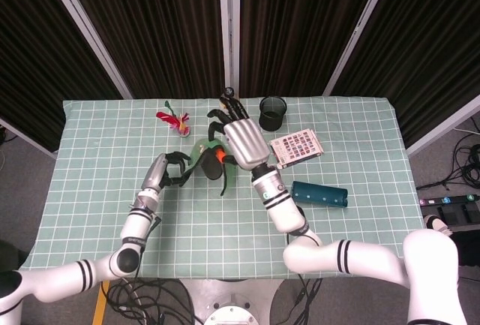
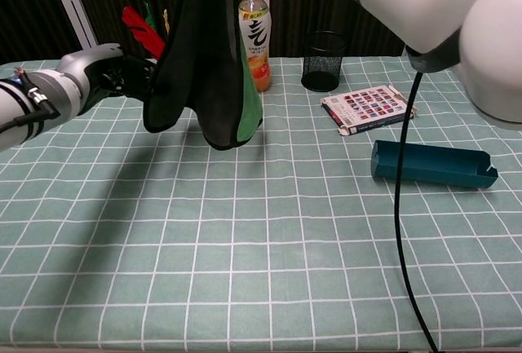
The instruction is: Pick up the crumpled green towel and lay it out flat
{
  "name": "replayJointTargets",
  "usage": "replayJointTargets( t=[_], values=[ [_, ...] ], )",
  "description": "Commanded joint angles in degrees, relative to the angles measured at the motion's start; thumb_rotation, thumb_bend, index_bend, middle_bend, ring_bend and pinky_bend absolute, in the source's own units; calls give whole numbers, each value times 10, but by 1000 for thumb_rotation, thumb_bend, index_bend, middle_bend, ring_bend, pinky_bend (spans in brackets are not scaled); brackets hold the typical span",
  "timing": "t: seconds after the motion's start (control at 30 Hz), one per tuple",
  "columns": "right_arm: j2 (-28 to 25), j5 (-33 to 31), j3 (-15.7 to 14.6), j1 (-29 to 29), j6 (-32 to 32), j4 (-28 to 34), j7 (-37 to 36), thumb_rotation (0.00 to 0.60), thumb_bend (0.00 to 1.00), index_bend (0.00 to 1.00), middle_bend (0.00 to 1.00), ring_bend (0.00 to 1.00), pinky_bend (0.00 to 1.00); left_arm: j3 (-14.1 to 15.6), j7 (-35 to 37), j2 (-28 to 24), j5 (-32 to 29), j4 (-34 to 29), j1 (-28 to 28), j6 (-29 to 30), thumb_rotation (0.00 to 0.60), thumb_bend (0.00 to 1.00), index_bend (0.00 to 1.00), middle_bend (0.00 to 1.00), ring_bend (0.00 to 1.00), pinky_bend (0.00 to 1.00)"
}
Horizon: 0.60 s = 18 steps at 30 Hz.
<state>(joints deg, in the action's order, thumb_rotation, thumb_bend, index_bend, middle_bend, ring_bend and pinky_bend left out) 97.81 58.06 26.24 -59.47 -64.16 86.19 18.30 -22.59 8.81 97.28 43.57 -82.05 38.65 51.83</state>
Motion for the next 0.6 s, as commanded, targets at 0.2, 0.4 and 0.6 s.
replayJointTargets(
  t=[0.2, 0.4, 0.6],
  values=[
    [-50, 8, -8, 37, 18, 31, -62, 600, 449, 688, 242, 0, 0, 13, 7, -64, 60, -43, -24, 4, 600, 455, 812, 451, 241, 265],
    [-62, 1, 4, 36, 68, 1, -136, 600, 450, 688, 242, 0, 0, -2, 2, -82, 56, -29, -10, -9, 600, 455, 813, 452, 241, 262],
    [-52, 26, 21, 18, 102, -70, -218, 600, 449, 688, 243, 0, 0, -24, -20, -64, 38, 32, 23, -3, 600, 455, 813, 451, 241, 260]
  ],
)
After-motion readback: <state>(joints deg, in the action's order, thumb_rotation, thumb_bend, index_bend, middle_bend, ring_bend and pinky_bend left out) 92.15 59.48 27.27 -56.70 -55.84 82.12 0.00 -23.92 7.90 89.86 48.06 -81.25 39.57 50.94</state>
